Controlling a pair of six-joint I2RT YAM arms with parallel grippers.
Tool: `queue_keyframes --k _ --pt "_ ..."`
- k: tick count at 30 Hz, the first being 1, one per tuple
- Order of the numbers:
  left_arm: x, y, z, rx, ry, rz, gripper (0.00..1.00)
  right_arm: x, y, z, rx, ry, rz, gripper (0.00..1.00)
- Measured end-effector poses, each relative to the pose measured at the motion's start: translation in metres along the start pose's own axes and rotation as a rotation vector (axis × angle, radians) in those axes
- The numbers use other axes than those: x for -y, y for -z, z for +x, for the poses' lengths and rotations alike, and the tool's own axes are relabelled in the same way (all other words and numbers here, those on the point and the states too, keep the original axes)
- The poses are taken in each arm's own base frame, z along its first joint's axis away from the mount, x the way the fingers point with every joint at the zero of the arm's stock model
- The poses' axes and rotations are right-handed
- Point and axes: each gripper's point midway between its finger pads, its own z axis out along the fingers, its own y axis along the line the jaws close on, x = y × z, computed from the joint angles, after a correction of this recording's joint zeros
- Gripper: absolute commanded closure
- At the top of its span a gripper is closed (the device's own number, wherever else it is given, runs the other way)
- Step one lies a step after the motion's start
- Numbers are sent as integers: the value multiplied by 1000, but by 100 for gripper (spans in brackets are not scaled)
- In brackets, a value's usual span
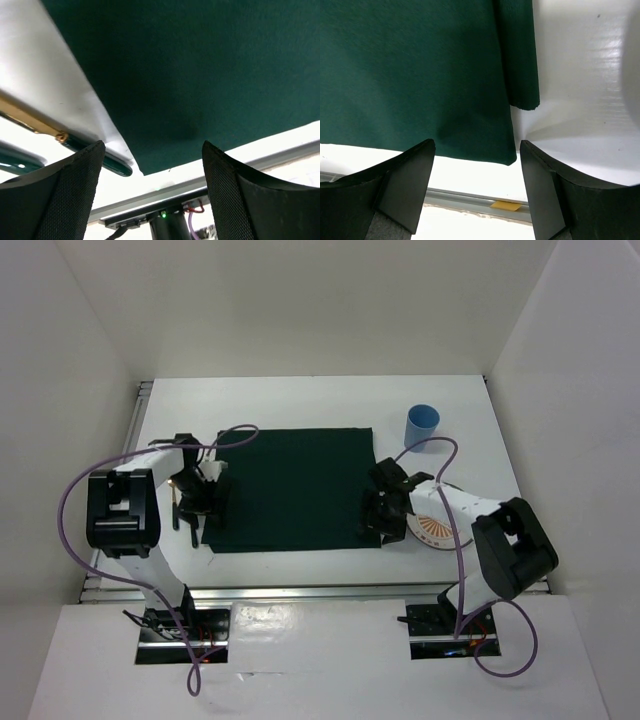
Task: Set the dinner table for one person
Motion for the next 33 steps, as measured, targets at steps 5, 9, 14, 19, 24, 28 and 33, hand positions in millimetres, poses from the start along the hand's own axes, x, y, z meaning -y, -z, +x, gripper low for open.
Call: queue_keyframes --k 5,9,14,19,24,28,33 --pt "-1 -1 7 -48 -47 15 16 4 -3 11 -17 -23 -20 24" --pt "-12 -3 14 -99 -86 -15 22 -2 -2 16 -24 -31 -70 24" --pt "-15 -3 21 -134 -90 -6 27 -11 -3 14 -18 -41 -120 25" --pt "-14 -3 24 -147 -112 9 28 -11 -4 13 -14 -40 -116 25" --pt "-7 -6 29 -172 -116 60 45 -7 -4 9 6 -39 -85 25" --pt "2 -10 34 -200 -103 118 68 -1 -5 3 27 -41 -41 24" --pt "4 -15 33 -200 -102 143 100 3 -5 0 41 -19 -19 47"
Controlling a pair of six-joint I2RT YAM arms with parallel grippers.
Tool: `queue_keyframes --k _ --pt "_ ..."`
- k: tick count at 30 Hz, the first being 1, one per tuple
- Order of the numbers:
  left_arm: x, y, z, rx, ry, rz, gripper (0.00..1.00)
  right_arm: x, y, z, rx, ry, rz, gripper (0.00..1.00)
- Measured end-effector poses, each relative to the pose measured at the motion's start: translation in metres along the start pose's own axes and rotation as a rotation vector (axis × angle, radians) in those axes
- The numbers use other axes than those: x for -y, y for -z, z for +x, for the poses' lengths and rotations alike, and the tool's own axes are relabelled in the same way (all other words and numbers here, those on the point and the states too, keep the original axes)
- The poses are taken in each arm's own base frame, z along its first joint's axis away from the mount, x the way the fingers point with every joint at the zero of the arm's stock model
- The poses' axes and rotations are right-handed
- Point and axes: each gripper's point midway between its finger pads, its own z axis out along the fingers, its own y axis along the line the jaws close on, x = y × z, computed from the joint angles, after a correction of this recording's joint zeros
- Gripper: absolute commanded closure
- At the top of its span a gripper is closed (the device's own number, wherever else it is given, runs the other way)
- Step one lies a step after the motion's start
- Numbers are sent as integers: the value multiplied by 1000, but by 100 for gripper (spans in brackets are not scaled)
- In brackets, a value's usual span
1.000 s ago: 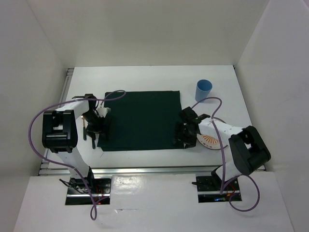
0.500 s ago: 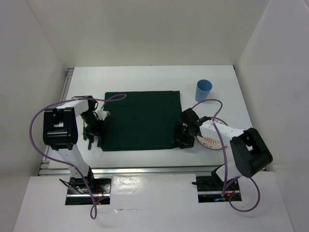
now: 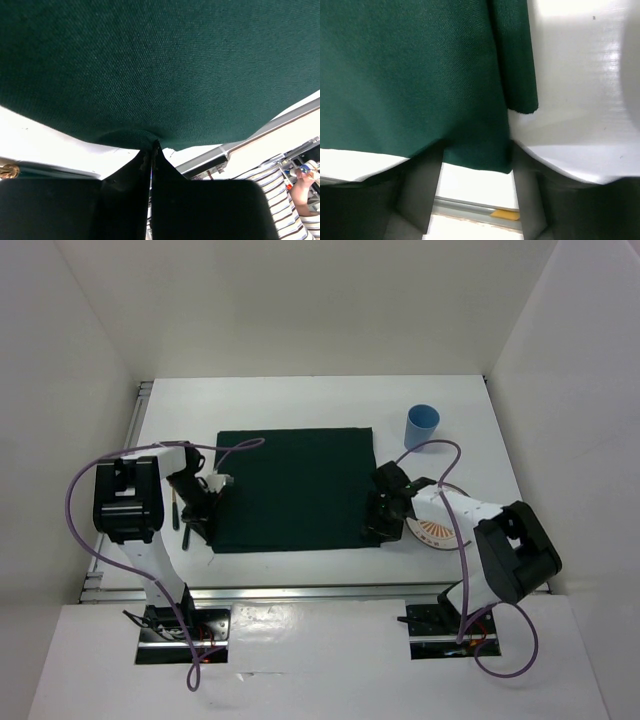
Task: Set the dinner table for one person
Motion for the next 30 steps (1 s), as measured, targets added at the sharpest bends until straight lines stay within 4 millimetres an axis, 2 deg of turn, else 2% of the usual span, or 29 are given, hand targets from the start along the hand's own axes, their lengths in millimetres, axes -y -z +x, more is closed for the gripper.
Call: queue_keyframes --k 1,2,5,10,13,19,21,25,30 --pt "0 0 0 1 0 1 100 0 -1 0 -1 6 0 56" --pt "0 0 0 2 0 2 100 1 -2 0 -2 11 0 75" --pt "1 0 0 2 0 4 100 -2 -3 -1 -3 12 -13 100" --pt "3 0 -2 12 -1 16 100 -3 -2 -2 -5 17 -15 100" --pt "9 6 -4 27 -5 37 100 -10 8 -10 0 28 -15 100" --pt "18 44 -37 145 -46 42 100 -56 56 -61 144 78 -105 100" --pt "21 59 -47 192 -63 36 100 -66 72 -73 192 88 -133 100" --pt "28 77 -53 241 -83 32 100 -64 83 -75 214 97 -126 100" --pt "31 75 -45 222 -79 41 100 -51 82 -72 200 78 -80 100"
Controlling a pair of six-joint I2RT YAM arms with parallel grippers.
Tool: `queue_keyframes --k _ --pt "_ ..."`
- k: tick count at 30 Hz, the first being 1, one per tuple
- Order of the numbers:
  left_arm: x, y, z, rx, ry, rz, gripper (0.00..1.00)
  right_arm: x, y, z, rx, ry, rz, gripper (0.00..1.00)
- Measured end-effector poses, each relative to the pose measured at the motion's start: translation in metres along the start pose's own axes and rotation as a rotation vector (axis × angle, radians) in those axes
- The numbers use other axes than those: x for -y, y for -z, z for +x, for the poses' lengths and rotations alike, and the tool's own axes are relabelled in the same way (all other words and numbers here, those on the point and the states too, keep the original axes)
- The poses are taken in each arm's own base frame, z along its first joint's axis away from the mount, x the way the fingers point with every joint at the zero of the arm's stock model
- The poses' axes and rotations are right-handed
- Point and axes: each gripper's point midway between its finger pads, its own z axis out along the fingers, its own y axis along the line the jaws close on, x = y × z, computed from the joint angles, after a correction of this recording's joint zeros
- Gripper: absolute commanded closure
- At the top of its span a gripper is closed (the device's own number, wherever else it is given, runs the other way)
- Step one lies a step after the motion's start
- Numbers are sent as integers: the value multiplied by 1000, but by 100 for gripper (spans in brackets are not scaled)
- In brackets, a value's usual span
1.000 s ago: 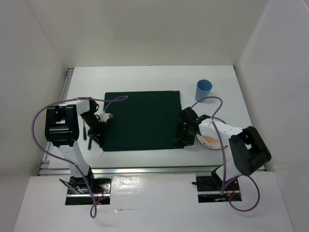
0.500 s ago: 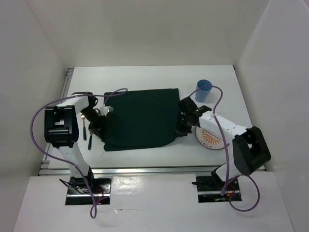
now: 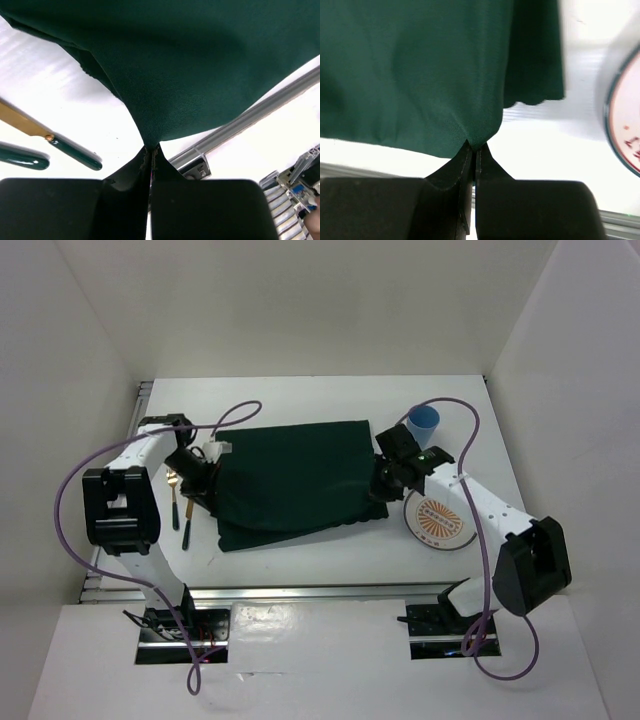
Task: Set the dinner table for one person
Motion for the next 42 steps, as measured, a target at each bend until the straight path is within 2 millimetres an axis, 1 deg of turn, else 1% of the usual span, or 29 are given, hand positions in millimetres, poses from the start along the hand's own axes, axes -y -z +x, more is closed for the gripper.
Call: queue_keyframes --k 2,3,4,5,6,7,8,9,10,12,14,15,17,19,22,25,27,29,30,33,34,37,38,40,42 --pt "2 -6 9 -26 -7 9 99 9 -1 0 -1 -21 22 100" --pt "3 -10 16 -46 -6 13 95 16 -1 1 -2 -34 38 95" --pt "4 -14 24 -69 -7 15 78 22 -3 2 -4 -48 49 83" --pt "6 -18 31 -95 -18 18 66 29 -5 6 -11 -64 66 70" --pt "8 -22 37 -118 -31 19 54 37 -8 10 -20 -78 84 54" --pt "9 -27 44 -143 -38 16 37 45 -11 16 -32 -89 105 46" --pt "9 -30 49 -162 -48 13 18 52 -14 21 -44 -96 124 46" --pt "9 -33 53 -179 -57 2 15 60 -18 29 -65 -101 144 46" --pt "9 -34 56 -191 -56 -8 1 66 -20 35 -81 -108 160 46" --pt "5 -34 57 -194 -58 -34 1 74 -24 42 -99 -115 186 45" --pt "1 -33 54 -179 -63 -58 1 78 -26 41 -98 -116 204 42" --pt "-1 -32 52 -171 -67 -69 1 78 -27 40 -97 -114 208 35" --pt "-3 -28 46 -153 -73 -89 1 77 -29 34 -91 -101 214 35" --pt "-6 -24 34 -119 -72 -115 1 74 -33 26 -81 -82 211 34" --pt "-10 -16 11 -52 -82 -158 1 69 -46 13 -72 -51 211 35" --pt "-15 -15 -11 4 -86 -193 1 67 -67 5 -81 -31 219 35" --pt "-20 -20 -19 17 -83 -205 1 70 -80 5 -102 -27 233 35" --pt "-24 -28 -21 8 -62 -209 2 76 -91 3 -121 -31 250 35" --pt "-26 -32 -22 1 -56 -208 2 78 -93 1 -124 -35 255 35" --pt "-30 -39 -23 -6 -36 -205 2 79 -95 -5 -112 -36 252 50" --pt "-31 -41 -24 -5 -35 -206 2 79 -96 -6 -110 -35 251 65" --pt "-32 -41 -28 10 -38 -212 2 77 -99 -6 -101 -61 223 88" --pt "-33 -41 -30 15 -40 -213 2 76 -98 -5 -89 -71 209 99" --pt "-33 -42 -32 22 -44 -216 2 77 -96 0 -69 -98 184 100" --pt "-33 -42 -33 27 -48 -217 2 78 -92 8 -64 -134 159 100"
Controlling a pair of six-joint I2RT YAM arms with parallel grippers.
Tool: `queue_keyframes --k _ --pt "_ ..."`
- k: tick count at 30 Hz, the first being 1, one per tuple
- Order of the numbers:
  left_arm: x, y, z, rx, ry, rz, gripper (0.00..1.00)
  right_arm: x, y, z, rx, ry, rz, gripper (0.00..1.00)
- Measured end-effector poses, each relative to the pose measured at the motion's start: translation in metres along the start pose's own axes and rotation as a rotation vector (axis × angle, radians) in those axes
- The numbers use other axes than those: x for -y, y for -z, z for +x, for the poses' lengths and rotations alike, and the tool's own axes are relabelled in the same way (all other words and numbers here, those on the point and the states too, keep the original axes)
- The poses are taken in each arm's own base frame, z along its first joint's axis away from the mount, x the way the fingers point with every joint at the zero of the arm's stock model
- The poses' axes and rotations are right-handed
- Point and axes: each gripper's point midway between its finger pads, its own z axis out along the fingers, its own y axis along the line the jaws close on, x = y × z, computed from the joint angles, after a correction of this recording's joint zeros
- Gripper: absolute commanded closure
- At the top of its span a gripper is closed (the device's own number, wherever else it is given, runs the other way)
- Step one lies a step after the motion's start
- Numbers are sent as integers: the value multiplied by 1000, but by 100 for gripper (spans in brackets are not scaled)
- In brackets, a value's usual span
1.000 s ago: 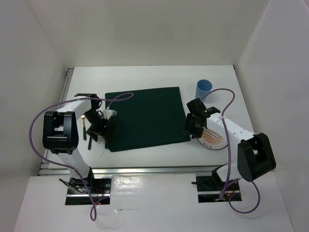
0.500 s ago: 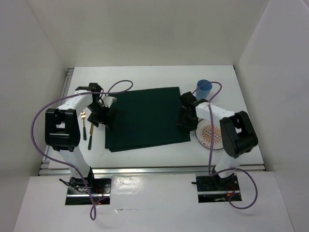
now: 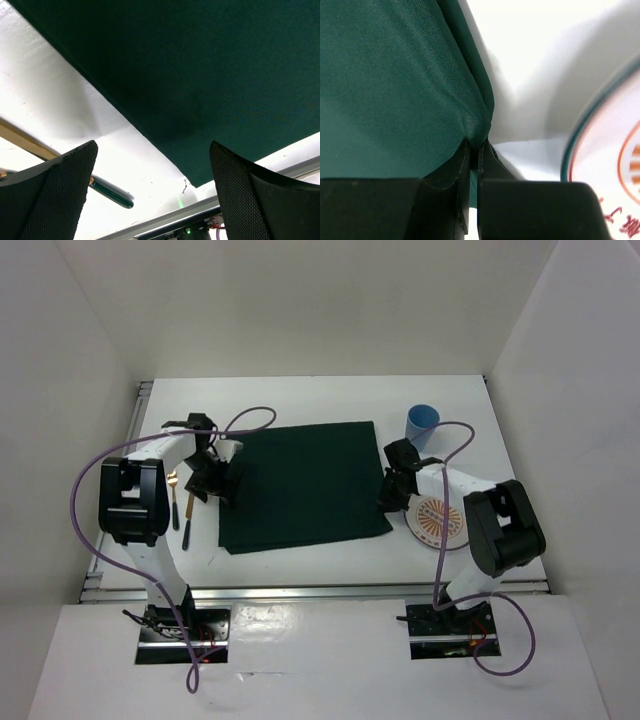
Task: Set the dinner table for one person
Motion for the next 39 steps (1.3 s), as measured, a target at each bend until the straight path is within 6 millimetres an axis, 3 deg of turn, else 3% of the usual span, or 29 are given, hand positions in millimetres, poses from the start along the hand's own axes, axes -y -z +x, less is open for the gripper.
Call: queue_keyframes --k 9,19,29,30,32,34,35,39 --pt "1 5 -5 16 -6 -7 2 23 17 31 -15 -101 -8 100" --pt "-13 66 -22 186 -26 -193 1 28 17 31 -29 -61 -2 100" --pt "-20 69 -20 185 -9 -221 1 25 15 24 -41 2 5 98" --pt "-20 69 -20 185 -8 -222 1 25 15 23 -40 5 4 94" --pt "-21 69 -20 184 -7 -225 1 24 15 23 -43 5 1 57" --pt "-23 70 -20 184 -3 -231 1 23 16 23 -43 1 -3 37" --pt "-24 70 -19 183 -1 -235 1 24 18 23 -42 3 -2 21" --pt "-27 63 -11 160 4 -244 1 24 41 13 2 6 7 13"
